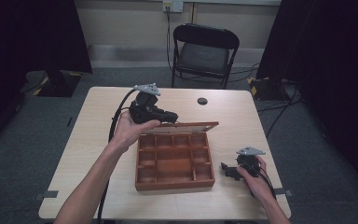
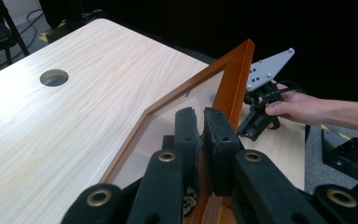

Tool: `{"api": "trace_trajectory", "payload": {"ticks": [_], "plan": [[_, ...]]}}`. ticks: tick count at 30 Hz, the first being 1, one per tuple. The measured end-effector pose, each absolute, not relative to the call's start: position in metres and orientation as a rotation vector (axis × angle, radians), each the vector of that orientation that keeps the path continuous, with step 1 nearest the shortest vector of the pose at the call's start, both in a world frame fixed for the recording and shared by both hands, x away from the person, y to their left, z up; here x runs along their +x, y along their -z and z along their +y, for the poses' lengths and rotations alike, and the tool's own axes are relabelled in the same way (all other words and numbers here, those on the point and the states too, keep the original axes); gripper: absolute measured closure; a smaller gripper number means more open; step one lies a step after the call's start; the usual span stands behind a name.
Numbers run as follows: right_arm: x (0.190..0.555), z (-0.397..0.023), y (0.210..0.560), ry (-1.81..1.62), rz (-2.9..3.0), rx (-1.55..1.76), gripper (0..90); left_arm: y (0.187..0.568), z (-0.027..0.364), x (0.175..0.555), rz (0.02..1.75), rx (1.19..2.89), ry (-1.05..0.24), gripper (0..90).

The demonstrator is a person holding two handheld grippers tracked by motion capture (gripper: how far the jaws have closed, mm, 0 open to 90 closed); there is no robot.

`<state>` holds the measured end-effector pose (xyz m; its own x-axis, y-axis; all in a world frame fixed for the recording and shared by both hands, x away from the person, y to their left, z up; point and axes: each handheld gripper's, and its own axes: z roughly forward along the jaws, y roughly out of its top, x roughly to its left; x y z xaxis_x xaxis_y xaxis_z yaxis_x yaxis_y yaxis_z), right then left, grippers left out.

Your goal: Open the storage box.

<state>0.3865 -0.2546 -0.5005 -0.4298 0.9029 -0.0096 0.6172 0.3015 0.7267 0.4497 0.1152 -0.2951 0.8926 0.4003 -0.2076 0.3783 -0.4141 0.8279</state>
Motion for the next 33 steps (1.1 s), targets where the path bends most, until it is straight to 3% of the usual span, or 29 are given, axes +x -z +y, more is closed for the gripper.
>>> {"api": "trace_trajectory", "payload": {"ticks": [33], "plan": [[0.3865,-0.2546,0.5005,-0.921,2.157,1.355,8.0,0.2951,0.1152,0.4495,0.557,2.044,-0.034,84.7]]}}
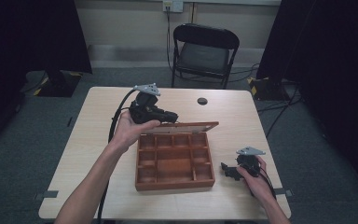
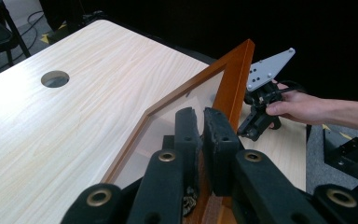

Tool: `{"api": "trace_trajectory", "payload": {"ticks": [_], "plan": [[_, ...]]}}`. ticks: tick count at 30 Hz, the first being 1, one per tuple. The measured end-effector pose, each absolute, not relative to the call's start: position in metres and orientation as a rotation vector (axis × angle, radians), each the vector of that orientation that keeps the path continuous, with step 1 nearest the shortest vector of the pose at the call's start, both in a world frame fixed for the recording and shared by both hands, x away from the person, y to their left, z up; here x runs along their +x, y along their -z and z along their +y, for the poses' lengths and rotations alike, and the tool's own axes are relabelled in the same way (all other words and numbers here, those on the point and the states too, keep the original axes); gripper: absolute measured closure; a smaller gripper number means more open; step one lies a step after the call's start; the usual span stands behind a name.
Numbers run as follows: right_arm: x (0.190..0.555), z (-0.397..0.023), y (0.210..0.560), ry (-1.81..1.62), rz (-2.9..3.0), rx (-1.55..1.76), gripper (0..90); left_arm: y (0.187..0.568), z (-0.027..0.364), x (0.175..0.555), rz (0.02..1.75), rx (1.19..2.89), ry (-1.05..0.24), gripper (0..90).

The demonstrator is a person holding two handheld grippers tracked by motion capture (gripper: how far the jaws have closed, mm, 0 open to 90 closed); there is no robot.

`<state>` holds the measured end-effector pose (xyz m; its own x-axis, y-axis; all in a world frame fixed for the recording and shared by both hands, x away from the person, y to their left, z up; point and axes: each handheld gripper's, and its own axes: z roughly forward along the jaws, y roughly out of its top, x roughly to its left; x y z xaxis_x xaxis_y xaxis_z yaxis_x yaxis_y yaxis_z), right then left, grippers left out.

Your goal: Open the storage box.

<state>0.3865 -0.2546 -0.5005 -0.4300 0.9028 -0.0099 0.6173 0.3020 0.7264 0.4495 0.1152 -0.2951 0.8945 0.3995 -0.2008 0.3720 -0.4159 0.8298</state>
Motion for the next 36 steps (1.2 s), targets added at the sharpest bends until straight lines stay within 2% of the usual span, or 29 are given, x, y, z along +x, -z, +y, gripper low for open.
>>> {"api": "trace_trajectory", "payload": {"ticks": [36], "plan": [[0.3864,-0.2546,0.5005,-0.921,2.156,1.356,8.0,0.2954,0.1155,0.4493,0.558,2.041,-0.036,84.8]]}}
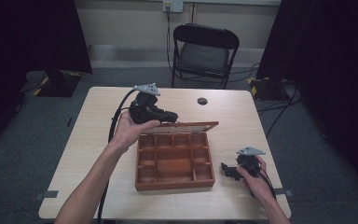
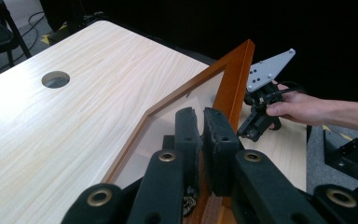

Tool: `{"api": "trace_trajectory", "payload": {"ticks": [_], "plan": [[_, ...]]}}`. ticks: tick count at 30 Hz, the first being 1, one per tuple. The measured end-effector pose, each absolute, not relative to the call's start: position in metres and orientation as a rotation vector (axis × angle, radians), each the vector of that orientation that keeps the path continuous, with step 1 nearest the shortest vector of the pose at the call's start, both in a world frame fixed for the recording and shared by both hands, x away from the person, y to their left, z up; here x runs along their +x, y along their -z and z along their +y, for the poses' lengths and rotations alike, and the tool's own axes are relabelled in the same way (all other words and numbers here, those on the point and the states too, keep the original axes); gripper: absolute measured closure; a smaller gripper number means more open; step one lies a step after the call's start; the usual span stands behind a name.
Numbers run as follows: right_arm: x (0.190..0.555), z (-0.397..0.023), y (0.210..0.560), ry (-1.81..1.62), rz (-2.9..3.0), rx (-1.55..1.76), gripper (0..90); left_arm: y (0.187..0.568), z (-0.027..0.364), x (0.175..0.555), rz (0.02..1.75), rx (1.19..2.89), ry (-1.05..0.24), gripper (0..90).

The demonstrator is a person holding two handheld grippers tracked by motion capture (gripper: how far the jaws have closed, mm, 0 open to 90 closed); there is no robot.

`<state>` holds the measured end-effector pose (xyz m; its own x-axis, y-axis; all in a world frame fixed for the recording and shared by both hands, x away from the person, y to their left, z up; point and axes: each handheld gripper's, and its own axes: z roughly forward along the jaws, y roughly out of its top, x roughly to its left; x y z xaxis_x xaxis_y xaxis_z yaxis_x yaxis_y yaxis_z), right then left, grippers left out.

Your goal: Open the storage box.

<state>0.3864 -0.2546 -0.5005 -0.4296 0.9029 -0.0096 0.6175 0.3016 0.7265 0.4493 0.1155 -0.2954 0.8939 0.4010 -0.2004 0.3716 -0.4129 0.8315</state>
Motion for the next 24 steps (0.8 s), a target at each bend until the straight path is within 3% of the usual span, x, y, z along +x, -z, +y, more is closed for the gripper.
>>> {"api": "trace_trajectory", "payload": {"ticks": [24], "plan": [[0.3864,-0.2546,0.5005,-0.921,2.155,1.356,8.0,0.2955,0.1158,0.4497,0.565,2.038,-0.029,84.8]]}}
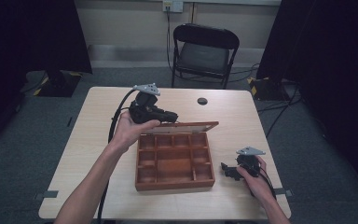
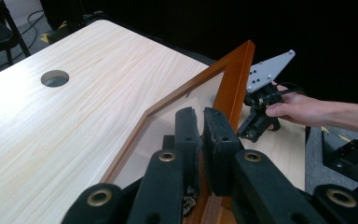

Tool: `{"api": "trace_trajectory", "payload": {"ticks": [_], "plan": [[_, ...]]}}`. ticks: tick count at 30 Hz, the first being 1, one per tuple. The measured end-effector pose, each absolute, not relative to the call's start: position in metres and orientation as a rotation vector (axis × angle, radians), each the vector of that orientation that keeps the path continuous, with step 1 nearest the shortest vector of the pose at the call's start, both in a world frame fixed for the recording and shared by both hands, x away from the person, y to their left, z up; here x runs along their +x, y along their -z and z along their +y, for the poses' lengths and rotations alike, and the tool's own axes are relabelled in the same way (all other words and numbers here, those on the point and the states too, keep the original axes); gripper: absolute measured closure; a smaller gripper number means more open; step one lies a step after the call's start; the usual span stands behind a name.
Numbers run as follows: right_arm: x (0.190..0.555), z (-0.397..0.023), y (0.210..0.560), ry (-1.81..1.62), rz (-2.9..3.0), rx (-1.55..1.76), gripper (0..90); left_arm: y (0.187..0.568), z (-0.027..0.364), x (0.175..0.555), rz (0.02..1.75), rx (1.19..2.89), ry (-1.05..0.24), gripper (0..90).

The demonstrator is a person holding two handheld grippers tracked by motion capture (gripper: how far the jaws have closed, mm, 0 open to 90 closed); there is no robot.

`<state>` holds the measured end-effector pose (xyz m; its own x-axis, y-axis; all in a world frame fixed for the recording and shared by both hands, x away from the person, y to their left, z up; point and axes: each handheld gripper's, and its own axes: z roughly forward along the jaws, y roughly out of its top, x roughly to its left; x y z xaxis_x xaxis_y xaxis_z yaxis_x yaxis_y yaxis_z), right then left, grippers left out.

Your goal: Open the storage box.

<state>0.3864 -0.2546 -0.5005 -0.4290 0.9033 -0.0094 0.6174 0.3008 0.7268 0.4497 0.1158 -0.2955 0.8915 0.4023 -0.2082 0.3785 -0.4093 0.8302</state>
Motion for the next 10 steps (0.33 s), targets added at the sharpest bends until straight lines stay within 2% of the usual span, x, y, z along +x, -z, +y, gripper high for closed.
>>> {"api": "trace_trajectory", "payload": {"ticks": [10], "plan": [[0.3864,-0.2546,0.5005,-0.921,2.156,1.356,8.0,0.2954,0.1159,0.4500,0.562,2.038,-0.029,84.8]]}}
